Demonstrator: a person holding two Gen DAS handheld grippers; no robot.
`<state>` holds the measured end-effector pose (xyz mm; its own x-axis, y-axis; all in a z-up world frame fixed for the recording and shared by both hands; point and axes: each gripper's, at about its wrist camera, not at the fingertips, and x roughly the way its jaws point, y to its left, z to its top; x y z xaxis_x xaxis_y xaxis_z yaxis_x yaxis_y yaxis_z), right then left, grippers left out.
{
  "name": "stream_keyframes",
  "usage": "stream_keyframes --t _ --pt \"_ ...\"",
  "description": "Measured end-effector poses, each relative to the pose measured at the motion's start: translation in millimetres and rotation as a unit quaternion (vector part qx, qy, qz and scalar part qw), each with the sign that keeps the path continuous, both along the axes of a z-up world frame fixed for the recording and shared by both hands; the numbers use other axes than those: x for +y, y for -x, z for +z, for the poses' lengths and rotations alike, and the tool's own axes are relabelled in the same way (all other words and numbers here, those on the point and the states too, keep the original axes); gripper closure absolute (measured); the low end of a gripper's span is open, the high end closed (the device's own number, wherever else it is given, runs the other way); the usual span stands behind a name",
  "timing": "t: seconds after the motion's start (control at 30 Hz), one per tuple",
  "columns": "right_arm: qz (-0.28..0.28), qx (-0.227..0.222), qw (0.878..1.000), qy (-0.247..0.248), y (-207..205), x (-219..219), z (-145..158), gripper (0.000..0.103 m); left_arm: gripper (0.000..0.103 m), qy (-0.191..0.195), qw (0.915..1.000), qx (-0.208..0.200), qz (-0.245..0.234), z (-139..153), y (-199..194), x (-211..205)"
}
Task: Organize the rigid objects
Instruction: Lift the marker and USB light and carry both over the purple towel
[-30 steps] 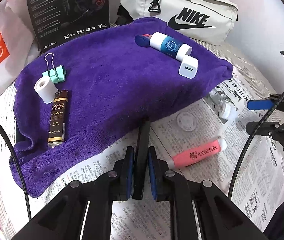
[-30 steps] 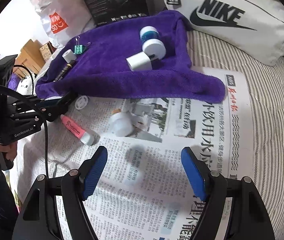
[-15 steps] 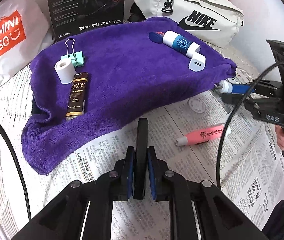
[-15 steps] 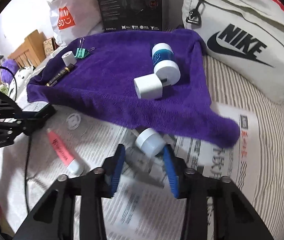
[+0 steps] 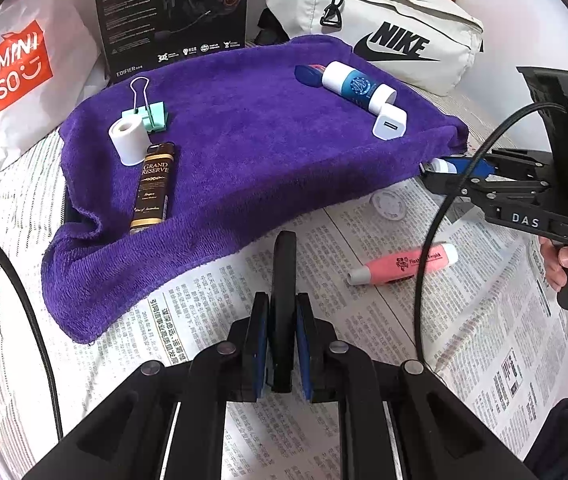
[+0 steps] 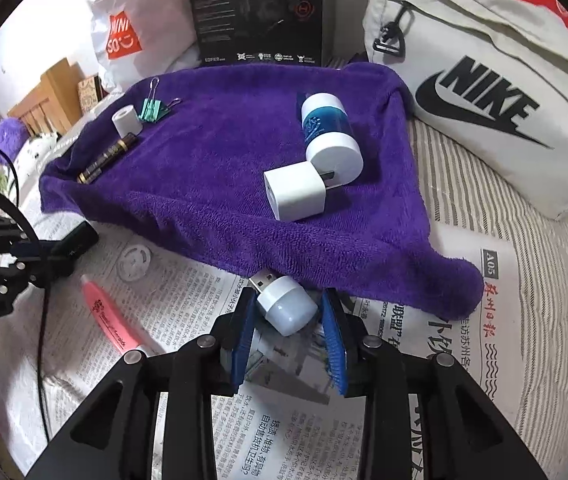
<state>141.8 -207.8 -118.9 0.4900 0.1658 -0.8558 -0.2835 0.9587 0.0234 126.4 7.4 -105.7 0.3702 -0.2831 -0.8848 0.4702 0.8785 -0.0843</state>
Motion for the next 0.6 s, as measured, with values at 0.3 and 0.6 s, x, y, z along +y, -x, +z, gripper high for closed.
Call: stream_keyframes --t 0.3,0.6 --pt "0.014 0.018 1.0 -0.017 12.5 -2.1 4.1 0.074 0.09 0.012 0.9999 0.004 0.009 1.4 3.1 7.5" --pt "0.013 0.027 0.999 -0.033 20.1 -6.4 5.7 0.074 0.09 0.016 0.9997 0.001 0.019 7.5 7.1 18.0"
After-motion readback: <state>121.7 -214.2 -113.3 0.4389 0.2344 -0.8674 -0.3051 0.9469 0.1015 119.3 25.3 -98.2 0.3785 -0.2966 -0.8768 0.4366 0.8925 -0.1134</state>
